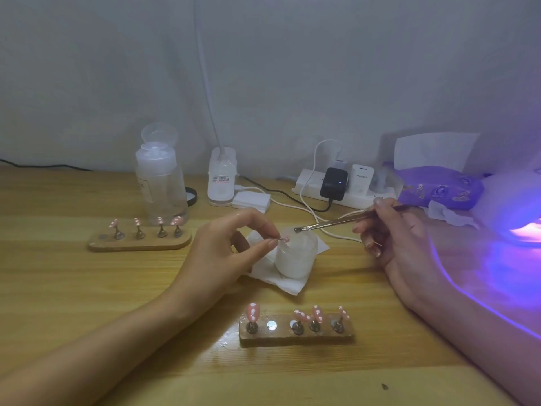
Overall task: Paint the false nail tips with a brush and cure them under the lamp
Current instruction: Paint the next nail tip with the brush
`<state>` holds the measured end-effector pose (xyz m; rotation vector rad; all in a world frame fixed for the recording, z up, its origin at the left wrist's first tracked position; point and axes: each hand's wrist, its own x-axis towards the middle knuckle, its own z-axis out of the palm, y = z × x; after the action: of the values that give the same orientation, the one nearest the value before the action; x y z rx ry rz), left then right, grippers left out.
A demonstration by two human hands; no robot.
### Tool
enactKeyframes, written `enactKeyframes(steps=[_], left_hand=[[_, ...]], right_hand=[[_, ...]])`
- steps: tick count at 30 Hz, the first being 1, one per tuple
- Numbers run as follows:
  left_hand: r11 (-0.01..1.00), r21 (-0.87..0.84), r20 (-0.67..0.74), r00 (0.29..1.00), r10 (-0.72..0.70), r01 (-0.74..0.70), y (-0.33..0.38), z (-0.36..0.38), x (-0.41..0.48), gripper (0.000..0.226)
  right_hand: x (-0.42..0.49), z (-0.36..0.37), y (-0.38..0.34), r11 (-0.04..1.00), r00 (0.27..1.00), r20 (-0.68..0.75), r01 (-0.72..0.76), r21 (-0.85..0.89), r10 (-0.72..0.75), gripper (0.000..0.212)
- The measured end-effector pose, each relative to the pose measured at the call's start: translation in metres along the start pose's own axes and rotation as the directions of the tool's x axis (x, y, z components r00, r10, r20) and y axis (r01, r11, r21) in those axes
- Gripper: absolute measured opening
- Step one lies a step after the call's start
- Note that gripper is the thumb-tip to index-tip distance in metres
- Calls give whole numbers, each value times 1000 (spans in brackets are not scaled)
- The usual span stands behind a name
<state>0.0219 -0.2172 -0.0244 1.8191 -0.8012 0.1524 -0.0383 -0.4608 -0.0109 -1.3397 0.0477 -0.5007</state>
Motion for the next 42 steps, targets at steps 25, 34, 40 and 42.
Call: enactKeyframes(steps=[25,34,40,42], left_hand=[[998,45,-9,999,37,-37,0,-1,0,10],[998,38,-9,999,53,-52,-1,0,0,12],[998,39,-6,999,52,-51,-1,-1,0,10],[998,40,-6,999,52,-52,0,0,0,10]], right_hand=[[1,-1,3,999,998,59,-6,-43,8,22],[-1,0,2,998,997,83,0,-59,5,19],[0,0,2,998,999,51,-10,-57,13,21],[-1,0,2,999,997,82,7,-46,-3,18]])
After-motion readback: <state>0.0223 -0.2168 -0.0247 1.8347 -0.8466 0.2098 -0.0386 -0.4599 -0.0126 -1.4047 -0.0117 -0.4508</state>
